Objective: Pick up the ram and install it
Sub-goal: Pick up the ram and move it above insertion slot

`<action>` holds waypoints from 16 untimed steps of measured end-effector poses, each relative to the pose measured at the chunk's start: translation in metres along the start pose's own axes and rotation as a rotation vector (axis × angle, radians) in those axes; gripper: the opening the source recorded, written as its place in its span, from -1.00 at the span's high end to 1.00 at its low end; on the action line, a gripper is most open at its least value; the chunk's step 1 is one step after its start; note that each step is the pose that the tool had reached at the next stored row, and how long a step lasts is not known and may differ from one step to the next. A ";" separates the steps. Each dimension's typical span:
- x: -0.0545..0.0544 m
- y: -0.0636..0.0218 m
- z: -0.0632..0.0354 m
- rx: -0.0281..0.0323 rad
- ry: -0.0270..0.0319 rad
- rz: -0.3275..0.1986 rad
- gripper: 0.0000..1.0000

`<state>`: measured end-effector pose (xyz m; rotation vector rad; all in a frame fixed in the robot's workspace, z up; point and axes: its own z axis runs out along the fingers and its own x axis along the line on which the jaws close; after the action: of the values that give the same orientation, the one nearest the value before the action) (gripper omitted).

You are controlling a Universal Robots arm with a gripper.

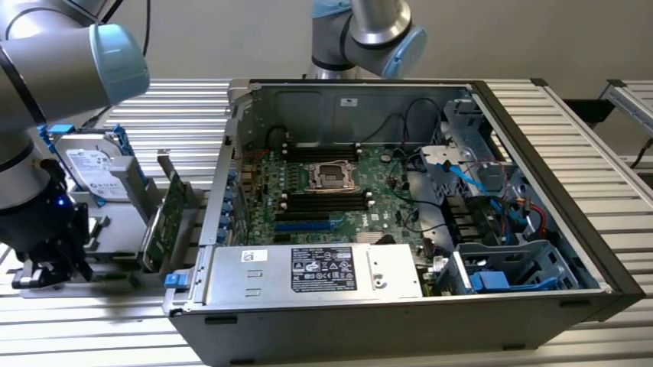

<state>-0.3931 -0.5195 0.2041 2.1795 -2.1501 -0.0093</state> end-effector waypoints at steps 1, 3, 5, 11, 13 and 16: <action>0.000 0.0001 -0.0010 0.0000 0.0010 0.002 0.73; 0.000 0.0003 -0.0037 -0.0006 0.0031 0.005 0.73; 0.000 0.0004 -0.0066 -0.0014 0.0054 0.008 0.73; 0.001 0.0011 -0.0181 -0.0033 0.0115 0.014 0.73; 0.001 0.0014 -0.0233 -0.0041 0.0129 0.015 0.73; 0.002 0.0013 -0.0335 -0.0059 0.0145 0.016 0.73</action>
<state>-0.3923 -0.5195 0.2377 2.1528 -2.1566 0.0011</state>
